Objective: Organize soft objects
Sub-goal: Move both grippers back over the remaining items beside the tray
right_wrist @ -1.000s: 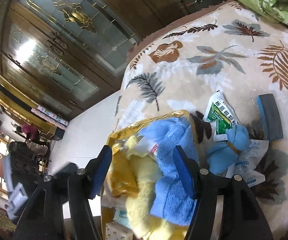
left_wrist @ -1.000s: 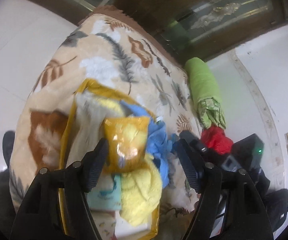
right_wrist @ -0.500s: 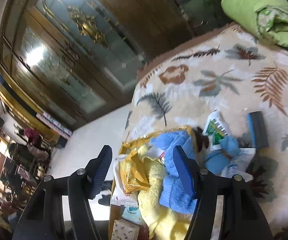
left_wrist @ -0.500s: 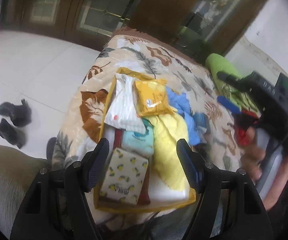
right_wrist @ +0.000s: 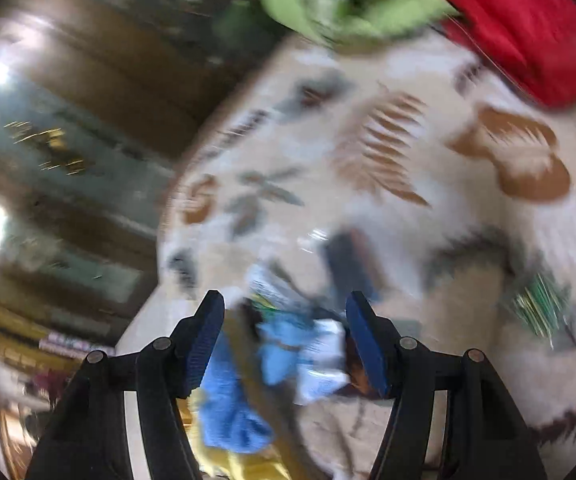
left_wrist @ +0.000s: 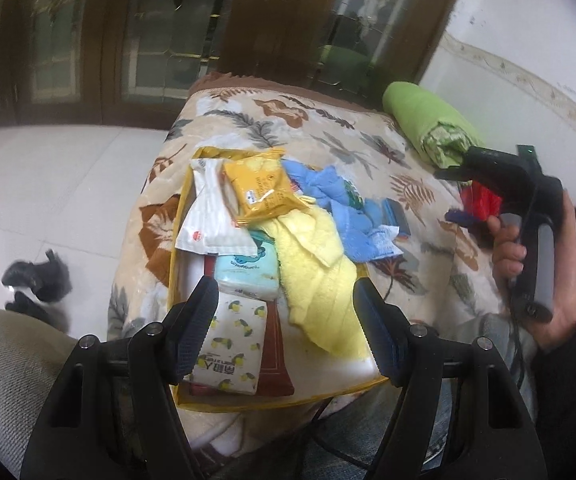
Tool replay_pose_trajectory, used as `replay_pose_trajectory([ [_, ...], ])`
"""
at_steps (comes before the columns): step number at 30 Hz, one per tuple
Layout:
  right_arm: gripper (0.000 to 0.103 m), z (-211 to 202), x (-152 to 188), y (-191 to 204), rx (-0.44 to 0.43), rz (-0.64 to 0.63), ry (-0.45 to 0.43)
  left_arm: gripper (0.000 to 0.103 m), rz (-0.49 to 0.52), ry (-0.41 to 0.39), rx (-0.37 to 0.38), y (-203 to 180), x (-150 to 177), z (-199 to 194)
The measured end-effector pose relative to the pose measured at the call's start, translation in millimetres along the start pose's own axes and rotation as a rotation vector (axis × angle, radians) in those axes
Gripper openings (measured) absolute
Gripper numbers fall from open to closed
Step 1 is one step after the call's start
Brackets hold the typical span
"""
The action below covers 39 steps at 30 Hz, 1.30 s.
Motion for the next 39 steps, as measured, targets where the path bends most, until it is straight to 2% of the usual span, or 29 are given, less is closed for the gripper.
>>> replay_pose_trajectory([
  [3, 0.064, 1.8, 1.6, -6.6, -0.034, 0.027, 0.026, 0.070, 0.038, 0.003, -0.016, -9.8, 0.6, 2.7],
  [8, 0.064, 8.6, 1.9, -6.4, -0.086, 0.024, 0.058, 0.070, 0.099, 0.030, 0.032, -30.5, -3.4, 5.7],
  [12, 0.070, -6.8, 1.7, -6.8, -0.104, 0.026, -0.026, 0.070, 0.104, 0.027, 0.052, -40.9, -11.0, 5.4],
  [15, 0.072, -19.2, 0.5, -13.8, -0.037, 0.057, -0.127, 0.070, 0.057, 0.043, 0.091, -40.0, -18.1, 10.1],
  [20, 0.072, -10.5, -4.0, -25.6, -0.050, 0.095, -0.070, 0.070, -0.006, 0.078, 0.120, -34.9, -24.8, 18.4],
  [21, 0.072, -8.9, -4.2, -27.3, -0.031, 0.103, -0.060, 0.070, -0.020, 0.084, 0.135, -33.8, -27.7, 18.6],
  [25, 0.072, -13.7, -1.9, -43.2, -0.041, 0.182, -0.080, 0.070, -0.125, 0.122, 0.264, -28.9, -56.3, 17.8],
  [27, 0.072, -13.4, -4.0, -56.6, -0.053, 0.242, -0.083, 0.070, -0.167, 0.152, 0.288, -31.3, -75.3, 20.1],
  [30, 0.072, -6.1, -4.7, -67.2, -0.108, 0.283, -0.044, 0.070, -0.154, 0.147, 0.246, -40.3, -91.1, 17.8],
  [34, 0.072, 2.7, -8.4, -68.0, -0.126, 0.272, -0.014, 0.070, -0.126, 0.109, 0.214, -46.5, -92.9, 7.6],
  [39, 0.072, -2.4, -8.8, -78.2, -0.147, 0.283, -0.035, 0.070, -0.105, 0.160, 0.206, -66.0, -93.8, 27.6],
])
Point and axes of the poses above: each gripper's, at about its wrist camera, not at the fingertips, and z roughly the way its jaws point, y to its left, x to its underside, the point moved 2 cm from there along z, roughly the way its jaws point, and after that the axes turned 14 degrees about y, right-handed, at the moved point
